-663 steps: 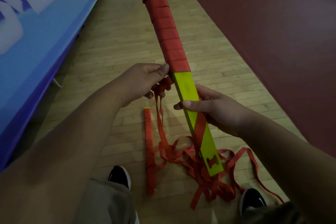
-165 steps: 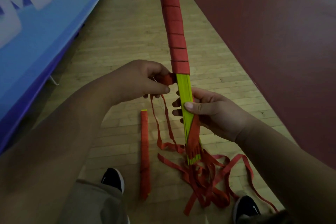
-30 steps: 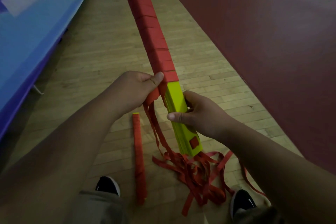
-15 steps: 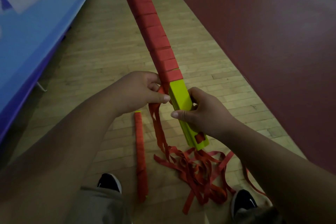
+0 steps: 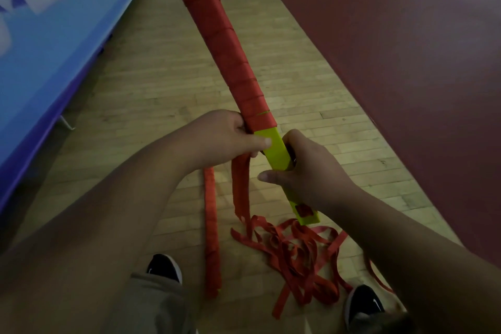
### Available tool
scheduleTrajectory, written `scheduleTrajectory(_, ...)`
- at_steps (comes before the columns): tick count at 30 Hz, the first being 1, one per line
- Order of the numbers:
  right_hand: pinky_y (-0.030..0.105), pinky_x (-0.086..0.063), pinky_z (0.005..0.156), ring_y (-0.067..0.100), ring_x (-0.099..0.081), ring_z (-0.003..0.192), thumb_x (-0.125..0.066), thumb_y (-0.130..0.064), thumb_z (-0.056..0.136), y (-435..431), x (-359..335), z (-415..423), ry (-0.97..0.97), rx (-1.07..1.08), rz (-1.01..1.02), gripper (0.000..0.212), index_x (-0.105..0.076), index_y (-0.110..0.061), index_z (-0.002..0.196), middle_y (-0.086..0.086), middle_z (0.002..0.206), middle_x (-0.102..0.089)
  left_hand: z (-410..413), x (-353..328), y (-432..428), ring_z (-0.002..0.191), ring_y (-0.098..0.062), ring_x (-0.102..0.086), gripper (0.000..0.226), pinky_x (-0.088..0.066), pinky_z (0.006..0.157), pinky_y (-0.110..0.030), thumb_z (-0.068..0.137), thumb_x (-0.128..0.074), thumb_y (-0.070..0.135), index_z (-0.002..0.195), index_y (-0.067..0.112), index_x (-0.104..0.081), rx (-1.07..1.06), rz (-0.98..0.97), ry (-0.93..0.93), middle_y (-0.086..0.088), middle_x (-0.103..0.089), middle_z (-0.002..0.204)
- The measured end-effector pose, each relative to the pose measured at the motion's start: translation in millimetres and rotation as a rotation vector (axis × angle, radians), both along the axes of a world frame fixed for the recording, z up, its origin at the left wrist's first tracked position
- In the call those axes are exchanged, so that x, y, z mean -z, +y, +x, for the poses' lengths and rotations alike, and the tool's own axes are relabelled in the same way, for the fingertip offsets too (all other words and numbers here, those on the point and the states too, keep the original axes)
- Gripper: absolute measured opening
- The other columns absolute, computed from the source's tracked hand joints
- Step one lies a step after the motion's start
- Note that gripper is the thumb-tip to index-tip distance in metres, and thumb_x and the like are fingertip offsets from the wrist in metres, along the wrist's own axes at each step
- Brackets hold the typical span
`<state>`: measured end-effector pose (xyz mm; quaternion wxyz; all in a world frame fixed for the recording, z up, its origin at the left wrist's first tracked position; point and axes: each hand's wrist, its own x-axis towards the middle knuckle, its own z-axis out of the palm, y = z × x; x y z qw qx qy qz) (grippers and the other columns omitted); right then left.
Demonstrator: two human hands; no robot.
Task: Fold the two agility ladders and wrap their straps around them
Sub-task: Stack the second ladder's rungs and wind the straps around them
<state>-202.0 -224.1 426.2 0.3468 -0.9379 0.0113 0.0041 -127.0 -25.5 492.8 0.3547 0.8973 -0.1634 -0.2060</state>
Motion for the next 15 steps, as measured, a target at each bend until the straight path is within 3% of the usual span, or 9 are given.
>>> scheduleTrajectory(2,0.053,-0.060,0.074,0.017,-0.063,0.081,-0.092,-0.054,0.082,1.2,0.8,0.1,-0.037,-0.010,0.002,0.052,-0.052,-0.029,0.105,-0.006,0.091,-0.064,-2.7,1.7,-6.2,0.089,0.001,-0.076,0.045,-0.057,0.094,-0.033,0.088,-0.071,0.075,0.100,0.033,-0.083,-0.082,-0.041,-0.015,0.018,-0.081,0.084)
scheduleTrajectory(4,0.053,-0.060,0.074,0.017,-0.062,0.080,-0.092,-0.054,0.082,2.7,1.0,0.9,-0.048,-0.018,0.008,0.053,-0.051,-0.029,0.104,-0.006,0.091,-0.063,-5.0,5.3,-11.7,0.083,-0.002,-0.077,0.049,-0.058,0.091,-0.034,0.088,-0.068,0.079,0.095,0.033,-0.083,-0.158,-0.079,-0.049,0.015,-0.081,0.079)
scheduleTrajectory(8,0.051,-0.063,0.086,0.016,-0.068,0.095,-0.091,-0.059,0.082,1.6,-1.1,5.4,0.160,-0.092,0.077,0.062,-0.056,-0.029,0.124,-0.005,0.106,-0.069,-1.9,9.0,-16.0,0.077,-0.007,-0.078,0.033,-0.060,0.088,-0.039,0.092,-0.074,0.061,0.088,0.029,-0.084,-0.190,-0.135,-0.027,0.008,-0.081,0.077)
scheduleTrajectory(11,0.051,-0.062,0.101,0.016,-0.073,0.109,-0.082,-0.065,0.088,-9.5,-6.7,8.1,0.397,-0.191,0.211,0.053,-0.065,-0.034,0.127,-0.005,0.116,-0.076,4.2,7.8,-11.8,0.070,-0.005,-0.075,0.026,-0.055,0.075,-0.030,0.091,-0.079,0.052,0.083,0.028,-0.083,-0.137,-0.157,0.000,0.008,-0.080,0.077)
scheduleTrajectory(15,0.054,-0.053,0.117,0.019,-0.073,0.124,-0.072,-0.033,0.105,-27.6,-12.2,7.0,0.586,-0.350,0.478,0.034,-0.070,-0.025,0.138,-0.001,0.130,-0.079,9.2,4.2,-3.8,0.058,0.001,-0.065,0.026,-0.047,0.058,-0.014,0.096,-0.078,0.041,0.077,0.024,-0.078,-0.025,-0.197,0.045,0.012,-0.074,0.067)
